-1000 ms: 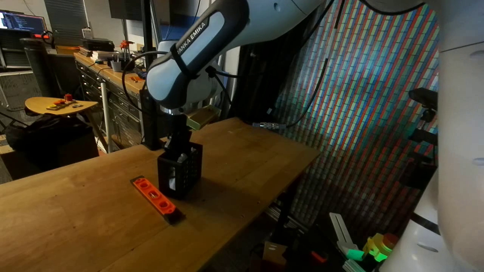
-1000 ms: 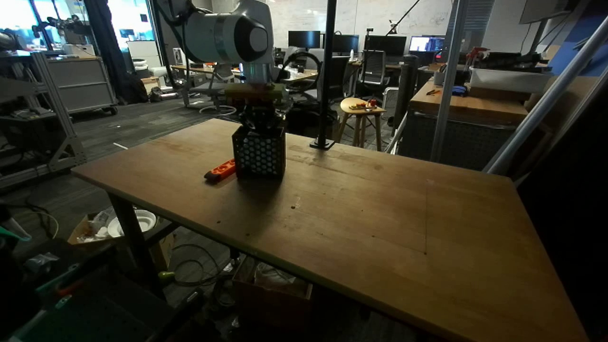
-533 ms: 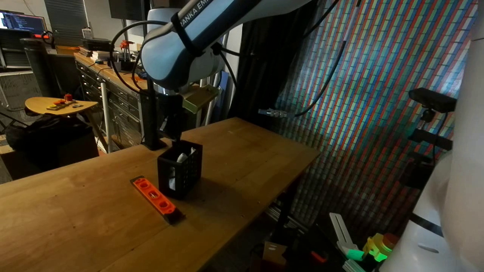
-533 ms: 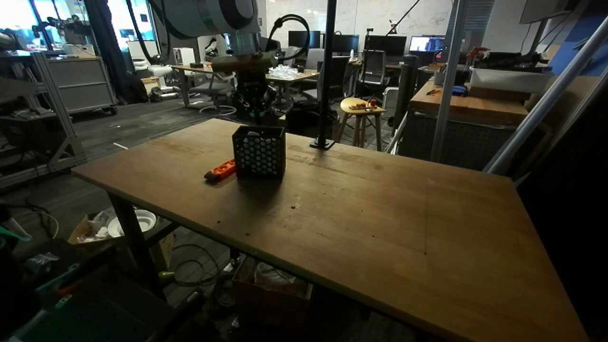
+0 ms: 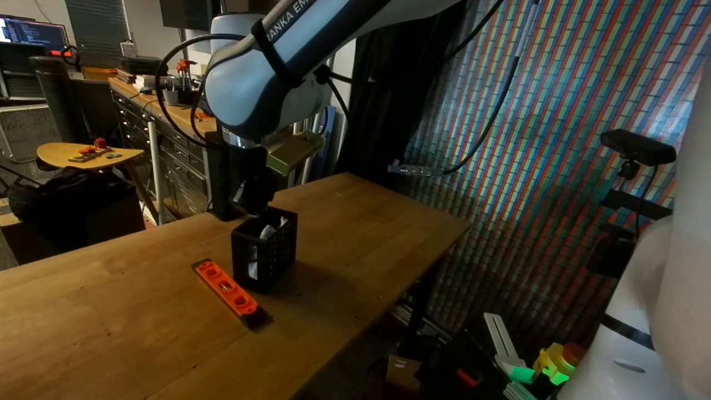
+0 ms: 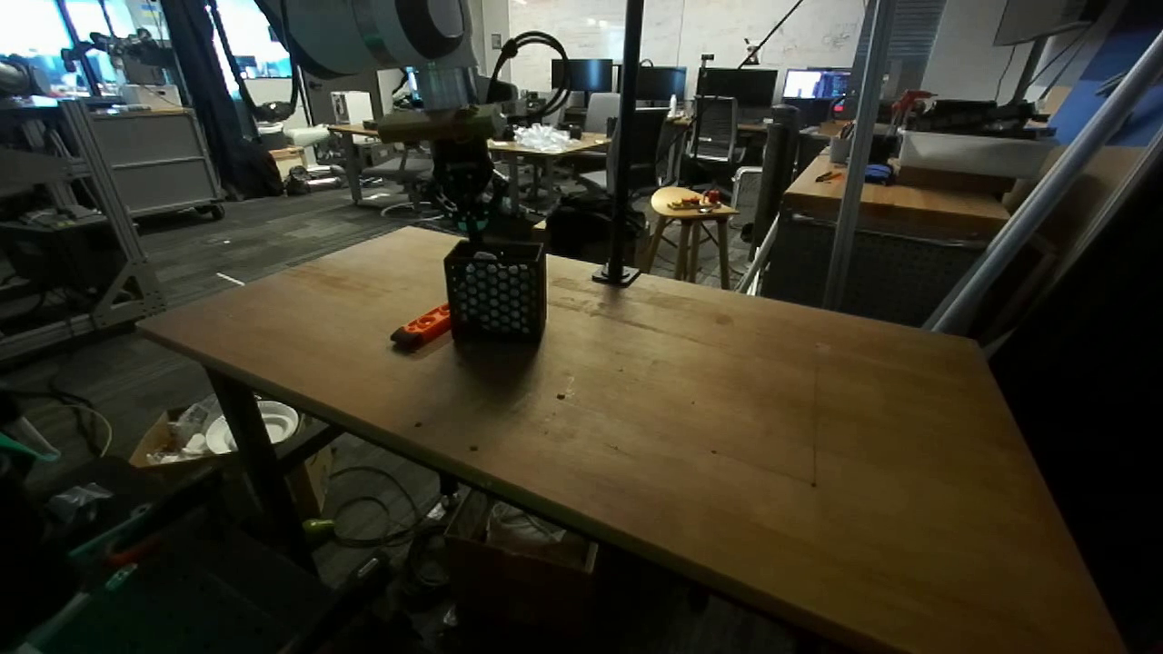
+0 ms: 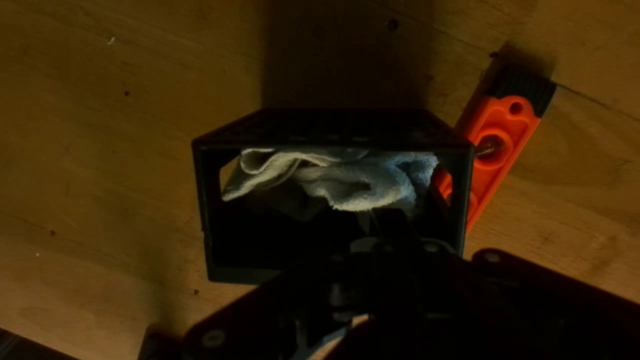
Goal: Put the cloth in the box
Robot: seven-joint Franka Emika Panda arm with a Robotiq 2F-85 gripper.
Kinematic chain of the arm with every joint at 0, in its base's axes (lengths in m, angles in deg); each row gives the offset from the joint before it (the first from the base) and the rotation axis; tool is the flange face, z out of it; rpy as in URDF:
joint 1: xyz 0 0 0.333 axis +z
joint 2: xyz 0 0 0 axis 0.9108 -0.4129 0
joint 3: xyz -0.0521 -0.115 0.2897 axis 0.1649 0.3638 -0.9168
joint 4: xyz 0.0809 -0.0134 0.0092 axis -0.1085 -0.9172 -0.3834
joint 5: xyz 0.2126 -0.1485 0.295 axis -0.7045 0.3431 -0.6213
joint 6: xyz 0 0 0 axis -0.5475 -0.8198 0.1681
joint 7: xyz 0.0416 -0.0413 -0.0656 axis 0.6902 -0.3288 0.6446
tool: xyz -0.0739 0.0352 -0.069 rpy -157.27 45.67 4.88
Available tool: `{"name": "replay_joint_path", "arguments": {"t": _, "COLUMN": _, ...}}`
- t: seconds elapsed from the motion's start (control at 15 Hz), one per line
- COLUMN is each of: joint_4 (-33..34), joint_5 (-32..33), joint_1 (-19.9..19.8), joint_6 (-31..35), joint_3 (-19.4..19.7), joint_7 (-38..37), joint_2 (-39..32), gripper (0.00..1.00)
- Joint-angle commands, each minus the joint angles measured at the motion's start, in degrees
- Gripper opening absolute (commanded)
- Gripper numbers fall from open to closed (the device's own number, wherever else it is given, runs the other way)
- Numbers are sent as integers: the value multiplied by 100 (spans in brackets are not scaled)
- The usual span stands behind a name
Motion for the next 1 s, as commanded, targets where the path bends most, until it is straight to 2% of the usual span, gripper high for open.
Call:
{"name": "replay_joint_path", "arguments": {"t": 0.0, "joint_4": -276, "joint_5": 136, "joint_1": 44, "joint_6": 65, "joint_3": 44, "joint_7": -172, "joint_2": 249, "gripper": 2}}
{"name": "replay_joint_path", "arguments": {"t": 0.53, "joint_4": -257, "joint_5": 86, "joint_1": -28, "joint_6": 129, "joint_3": 96, "joint_7": -33, "joint_2": 118, "gripper": 2}}
{"name": "replay_joint_path", "arguments": {"t": 0.93, "joint_4": -152, "joint_5": -118, "joint_1": -225, "joint_6": 323, "joint_3": 163, "joint_7": 239, "joint_2": -195, "gripper": 2}}
